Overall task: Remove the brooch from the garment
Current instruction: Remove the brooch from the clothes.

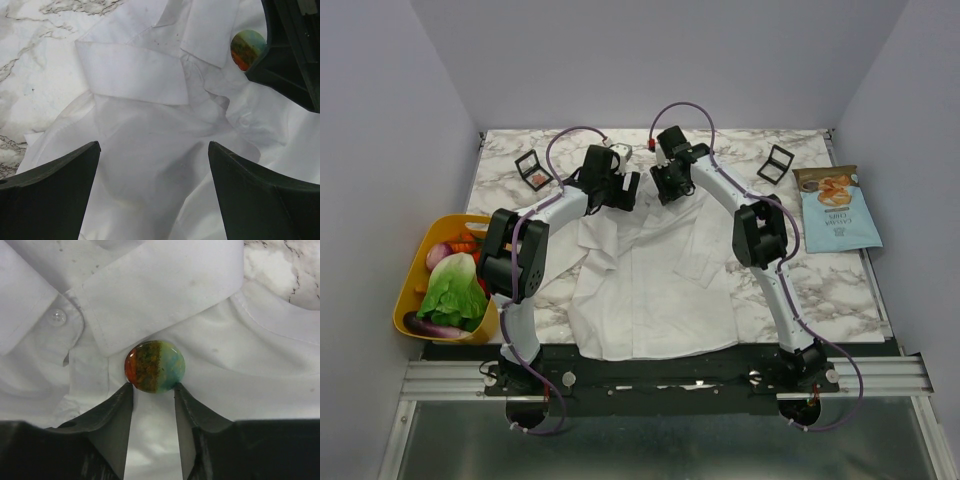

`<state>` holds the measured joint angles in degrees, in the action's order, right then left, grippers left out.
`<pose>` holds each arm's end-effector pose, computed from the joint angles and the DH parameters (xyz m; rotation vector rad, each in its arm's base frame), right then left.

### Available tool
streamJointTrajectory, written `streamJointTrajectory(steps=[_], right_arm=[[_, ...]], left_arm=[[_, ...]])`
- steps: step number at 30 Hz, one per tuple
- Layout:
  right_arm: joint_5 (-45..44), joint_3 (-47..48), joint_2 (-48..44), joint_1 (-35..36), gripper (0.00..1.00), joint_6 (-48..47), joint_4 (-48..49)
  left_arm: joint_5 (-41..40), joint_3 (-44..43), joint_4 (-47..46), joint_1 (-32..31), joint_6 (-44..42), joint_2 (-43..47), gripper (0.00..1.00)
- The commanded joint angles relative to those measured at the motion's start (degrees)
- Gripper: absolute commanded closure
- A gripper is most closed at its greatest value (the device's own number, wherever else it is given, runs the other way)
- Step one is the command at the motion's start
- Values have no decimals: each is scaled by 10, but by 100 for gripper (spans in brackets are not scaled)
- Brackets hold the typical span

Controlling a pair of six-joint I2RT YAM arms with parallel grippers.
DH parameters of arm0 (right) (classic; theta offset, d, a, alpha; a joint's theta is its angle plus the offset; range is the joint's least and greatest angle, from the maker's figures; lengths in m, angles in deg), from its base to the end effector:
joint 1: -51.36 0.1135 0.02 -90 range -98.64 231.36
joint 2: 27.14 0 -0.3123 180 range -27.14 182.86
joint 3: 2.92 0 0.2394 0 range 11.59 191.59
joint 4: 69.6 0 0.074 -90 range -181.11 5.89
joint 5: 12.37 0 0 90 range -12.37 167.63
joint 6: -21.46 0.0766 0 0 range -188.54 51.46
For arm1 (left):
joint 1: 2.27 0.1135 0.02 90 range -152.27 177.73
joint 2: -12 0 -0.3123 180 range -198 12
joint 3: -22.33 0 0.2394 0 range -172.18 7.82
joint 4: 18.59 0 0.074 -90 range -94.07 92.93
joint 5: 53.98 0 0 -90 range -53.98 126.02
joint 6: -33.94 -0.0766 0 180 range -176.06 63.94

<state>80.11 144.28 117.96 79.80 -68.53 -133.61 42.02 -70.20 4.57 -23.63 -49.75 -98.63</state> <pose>0.5139 0.2821 0.1682 -0.6692 2.5830 0.2200 0.4352 -0.1788 0.2324 0.3574 2.2862 -0.3683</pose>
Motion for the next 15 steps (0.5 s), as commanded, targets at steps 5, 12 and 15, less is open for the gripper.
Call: streamJointTrajectory(steps=[5, 12, 15], right_arm=[[2, -3, 3, 2, 60, -20, 2], [12, 3, 5, 2, 45, -19, 5], [12, 9, 7, 2, 33, -21, 5]], left_arm=[[11, 2, -6, 4, -9, 29, 1], [16, 8, -9, 6, -9, 26, 1], [17, 10, -13, 6, -6, 24, 1]])
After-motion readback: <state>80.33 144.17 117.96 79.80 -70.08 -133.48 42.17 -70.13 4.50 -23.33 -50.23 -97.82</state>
